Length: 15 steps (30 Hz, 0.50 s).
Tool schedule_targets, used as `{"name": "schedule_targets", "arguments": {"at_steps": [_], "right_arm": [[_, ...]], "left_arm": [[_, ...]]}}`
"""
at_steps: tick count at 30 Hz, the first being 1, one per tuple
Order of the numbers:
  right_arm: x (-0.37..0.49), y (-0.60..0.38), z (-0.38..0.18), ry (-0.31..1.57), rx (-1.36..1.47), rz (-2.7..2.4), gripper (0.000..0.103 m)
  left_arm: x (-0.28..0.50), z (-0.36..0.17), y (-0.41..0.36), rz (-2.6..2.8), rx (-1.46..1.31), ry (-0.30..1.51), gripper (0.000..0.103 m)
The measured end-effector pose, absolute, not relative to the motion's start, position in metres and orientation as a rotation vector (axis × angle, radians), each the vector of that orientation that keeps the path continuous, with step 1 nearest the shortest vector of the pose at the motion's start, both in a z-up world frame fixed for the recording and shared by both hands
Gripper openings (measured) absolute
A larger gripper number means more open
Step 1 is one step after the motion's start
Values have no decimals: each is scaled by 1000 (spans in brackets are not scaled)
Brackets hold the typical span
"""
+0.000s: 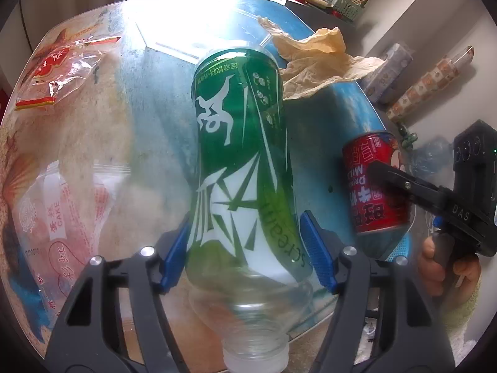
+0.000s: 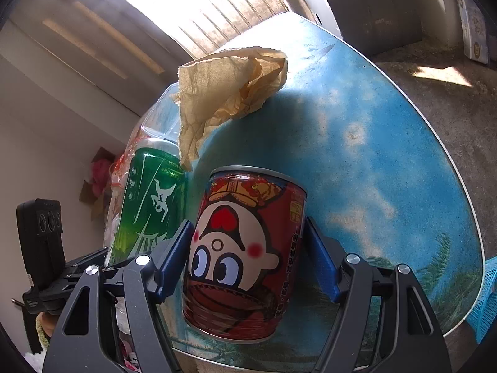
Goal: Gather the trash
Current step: 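Lift the green bottle and red can off the table with both grippers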
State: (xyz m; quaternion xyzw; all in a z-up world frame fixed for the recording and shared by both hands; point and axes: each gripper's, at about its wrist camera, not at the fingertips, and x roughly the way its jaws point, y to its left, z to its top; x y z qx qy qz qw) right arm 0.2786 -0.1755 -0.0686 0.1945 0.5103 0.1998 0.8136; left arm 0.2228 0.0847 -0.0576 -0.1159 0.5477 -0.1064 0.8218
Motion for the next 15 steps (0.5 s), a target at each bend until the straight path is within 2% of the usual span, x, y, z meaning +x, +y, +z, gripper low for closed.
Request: {"name": "schedule_targets", "arguments": {"at_steps": [5, 8, 15], "right_arm": [[273, -174, -67, 1100, 400, 431, 71], [274, -167, -68, 1104, 379, 434, 75], [267, -151, -71, 1103, 283, 427, 75]], "left_arm": [[218, -59, 84, -217, -249, 1160, 64], [215, -60, 85, -205, -258, 1155, 64], [221, -63, 76, -191, -284, 1154, 64]]}}
